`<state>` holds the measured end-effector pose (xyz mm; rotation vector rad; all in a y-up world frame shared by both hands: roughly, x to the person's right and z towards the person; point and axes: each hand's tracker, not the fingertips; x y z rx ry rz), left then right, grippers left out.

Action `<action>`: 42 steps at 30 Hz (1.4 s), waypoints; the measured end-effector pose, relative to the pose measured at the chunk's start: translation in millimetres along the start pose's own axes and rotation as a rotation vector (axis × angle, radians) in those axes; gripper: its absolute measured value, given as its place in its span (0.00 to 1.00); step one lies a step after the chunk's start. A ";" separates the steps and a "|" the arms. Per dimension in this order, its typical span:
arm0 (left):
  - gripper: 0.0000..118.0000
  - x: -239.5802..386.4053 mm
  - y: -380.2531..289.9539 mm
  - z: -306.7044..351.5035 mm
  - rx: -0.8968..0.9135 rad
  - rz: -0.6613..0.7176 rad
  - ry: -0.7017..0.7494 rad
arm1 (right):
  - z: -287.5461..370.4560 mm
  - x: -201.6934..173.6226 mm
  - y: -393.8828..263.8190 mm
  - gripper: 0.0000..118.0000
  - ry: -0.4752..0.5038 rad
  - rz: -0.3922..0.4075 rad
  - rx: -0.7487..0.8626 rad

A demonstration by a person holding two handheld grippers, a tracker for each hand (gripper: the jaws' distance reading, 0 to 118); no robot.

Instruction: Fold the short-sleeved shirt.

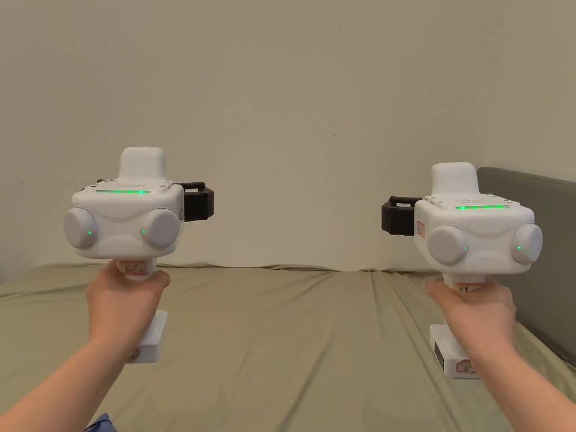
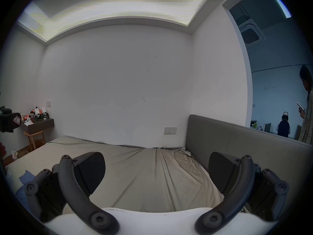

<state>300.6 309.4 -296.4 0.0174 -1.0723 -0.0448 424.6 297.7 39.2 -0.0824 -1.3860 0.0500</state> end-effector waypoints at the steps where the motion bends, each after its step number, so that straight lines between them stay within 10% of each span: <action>1: 1.00 0.2 0.1 -0.8 -0.004 0.005 -0.005 | -0.1 0.1 -0.4 1.00 -0.002 -0.003 0.000; 42: 1.00 0.9 -7.8 -4.7 -0.013 0.000 -0.002 | -5.6 -3.8 -0.5 1.00 0.026 -0.022 0.002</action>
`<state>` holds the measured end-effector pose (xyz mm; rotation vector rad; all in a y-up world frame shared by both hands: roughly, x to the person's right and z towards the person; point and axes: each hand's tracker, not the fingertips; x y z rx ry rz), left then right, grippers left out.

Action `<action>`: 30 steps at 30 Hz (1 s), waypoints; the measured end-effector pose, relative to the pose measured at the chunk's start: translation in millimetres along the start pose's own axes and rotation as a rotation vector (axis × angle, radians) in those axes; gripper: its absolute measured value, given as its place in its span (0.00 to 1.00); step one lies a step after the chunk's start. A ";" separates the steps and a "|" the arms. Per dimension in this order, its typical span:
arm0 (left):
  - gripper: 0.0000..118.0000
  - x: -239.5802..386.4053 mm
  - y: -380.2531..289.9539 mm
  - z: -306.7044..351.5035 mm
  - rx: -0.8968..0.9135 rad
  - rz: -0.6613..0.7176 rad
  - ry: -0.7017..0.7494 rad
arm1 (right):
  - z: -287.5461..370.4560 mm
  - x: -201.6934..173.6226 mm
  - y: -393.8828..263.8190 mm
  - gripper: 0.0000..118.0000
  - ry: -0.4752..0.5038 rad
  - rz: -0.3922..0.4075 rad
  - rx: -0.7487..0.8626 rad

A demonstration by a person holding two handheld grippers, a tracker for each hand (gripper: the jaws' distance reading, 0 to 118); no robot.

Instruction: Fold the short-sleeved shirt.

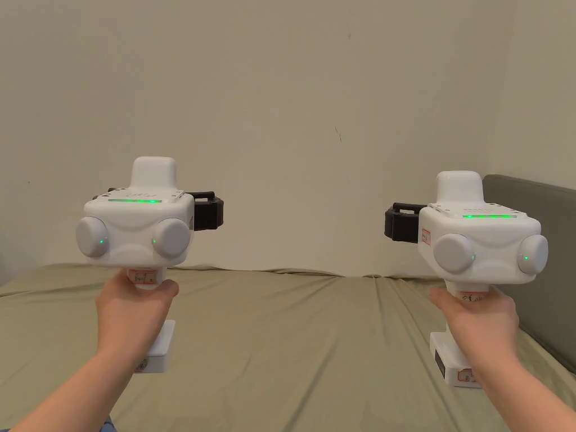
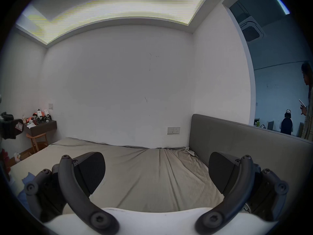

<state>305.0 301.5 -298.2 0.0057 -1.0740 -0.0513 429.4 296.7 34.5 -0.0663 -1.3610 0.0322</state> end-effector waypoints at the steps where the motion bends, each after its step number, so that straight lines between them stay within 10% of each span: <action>1: 1.00 -1.6 -0.6 -0.9 -0.001 0.002 0.000 | -0.3 0.5 0.1 1.00 -0.001 -0.006 0.002; 30: 1.00 -0.8 -0.2 -2.5 -0.016 0.021 -0.012 | -5.5 -5.3 -0.3 1.00 -0.003 0.022 0.003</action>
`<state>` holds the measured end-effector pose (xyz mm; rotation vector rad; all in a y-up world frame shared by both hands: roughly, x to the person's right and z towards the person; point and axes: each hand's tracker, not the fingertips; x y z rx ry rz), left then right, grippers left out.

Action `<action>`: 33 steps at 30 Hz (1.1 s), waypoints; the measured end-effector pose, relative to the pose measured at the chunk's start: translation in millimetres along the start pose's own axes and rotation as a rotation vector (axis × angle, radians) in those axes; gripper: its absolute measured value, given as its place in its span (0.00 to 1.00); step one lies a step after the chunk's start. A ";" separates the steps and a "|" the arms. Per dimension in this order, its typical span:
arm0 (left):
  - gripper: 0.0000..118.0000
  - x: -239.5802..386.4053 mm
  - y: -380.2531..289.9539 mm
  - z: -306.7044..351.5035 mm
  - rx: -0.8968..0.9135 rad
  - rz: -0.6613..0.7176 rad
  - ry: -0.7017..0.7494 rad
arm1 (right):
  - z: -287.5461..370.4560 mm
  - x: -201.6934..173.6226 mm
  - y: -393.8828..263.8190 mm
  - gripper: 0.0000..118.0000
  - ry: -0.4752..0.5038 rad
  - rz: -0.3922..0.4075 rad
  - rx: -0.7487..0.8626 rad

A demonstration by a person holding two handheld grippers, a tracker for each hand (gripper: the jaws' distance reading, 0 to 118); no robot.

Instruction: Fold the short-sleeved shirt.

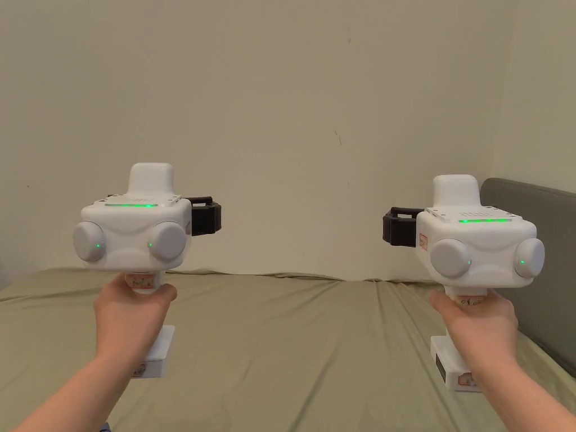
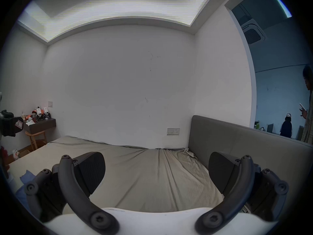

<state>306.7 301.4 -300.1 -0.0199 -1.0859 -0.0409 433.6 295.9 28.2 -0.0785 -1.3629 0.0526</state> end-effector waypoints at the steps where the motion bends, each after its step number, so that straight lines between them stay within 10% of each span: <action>1: 1.00 1.3 0.0 0.9 0.000 -0.001 -0.004 | -0.9 0.2 -0.8 1.00 0.002 -0.002 -0.004; 33: 1.00 1.0 -4.6 -0.6 0.009 0.000 -0.008 | 1.6 -2.5 -3.7 1.00 -0.002 0.033 0.011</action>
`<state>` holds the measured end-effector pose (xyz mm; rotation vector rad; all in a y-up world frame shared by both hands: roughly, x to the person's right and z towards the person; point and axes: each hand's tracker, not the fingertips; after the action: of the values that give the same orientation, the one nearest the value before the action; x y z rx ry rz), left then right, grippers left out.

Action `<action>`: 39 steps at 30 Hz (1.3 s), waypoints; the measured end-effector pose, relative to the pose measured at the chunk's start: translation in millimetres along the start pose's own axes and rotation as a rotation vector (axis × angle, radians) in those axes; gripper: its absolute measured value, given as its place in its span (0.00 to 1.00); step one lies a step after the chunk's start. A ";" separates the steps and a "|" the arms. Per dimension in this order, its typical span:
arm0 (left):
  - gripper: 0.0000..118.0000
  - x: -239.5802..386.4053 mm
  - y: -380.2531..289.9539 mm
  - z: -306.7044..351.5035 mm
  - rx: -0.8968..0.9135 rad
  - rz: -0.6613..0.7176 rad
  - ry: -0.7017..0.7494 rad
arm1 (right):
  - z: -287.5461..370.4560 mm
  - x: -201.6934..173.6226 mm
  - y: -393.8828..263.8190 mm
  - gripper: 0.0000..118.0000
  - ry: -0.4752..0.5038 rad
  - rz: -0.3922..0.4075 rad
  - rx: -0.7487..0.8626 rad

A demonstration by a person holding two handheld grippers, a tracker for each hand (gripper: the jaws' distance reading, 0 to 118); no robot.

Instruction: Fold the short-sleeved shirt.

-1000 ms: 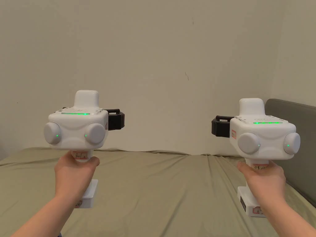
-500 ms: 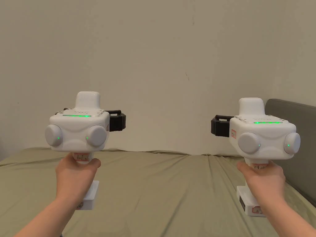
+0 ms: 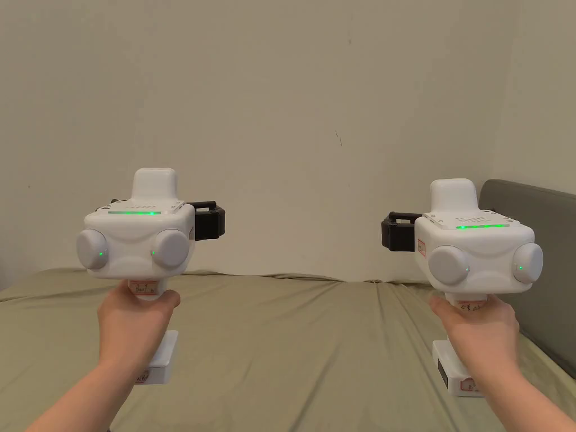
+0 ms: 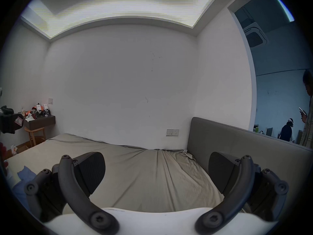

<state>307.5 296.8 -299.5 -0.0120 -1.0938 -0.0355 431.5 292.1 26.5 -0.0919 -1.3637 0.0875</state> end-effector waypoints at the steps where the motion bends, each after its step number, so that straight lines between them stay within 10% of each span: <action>1: 1.00 0.9 0.5 -0.6 -0.002 -0.008 -0.003 | 1.3 -0.2 0.2 1.00 -0.004 -0.001 0.006; 20: 0.98 -0.4 0.8 3.5 0.011 0.028 -0.088 | -0.6 8.4 -5.6 1.00 -0.010 -0.077 -0.016; 22: 0.09 1.3 -2.0 8.0 0.025 0.008 -0.094 | 2.8 6.2 -9.9 0.58 -0.070 -0.074 0.007; 23: 0.00 5.4 -2.8 7.0 0.017 -0.058 -0.088 | 3.2 4.1 -11.9 0.08 -0.069 -0.043 0.007; 25: 0.00 11.0 -6.0 7.1 0.008 -0.056 -0.056 | -1.8 0.4 -17.4 0.02 -0.114 0.051 -0.053; 39: 0.00 -47.7 -25.4 24.4 -0.064 -0.012 0.007 | 2.8 -55.8 -31.8 0.02 0.145 -0.005 -0.045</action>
<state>263.1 273.1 -330.9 -0.0622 -1.0859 -0.0815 417.8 254.1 -23.5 -0.1301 -1.2209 0.0448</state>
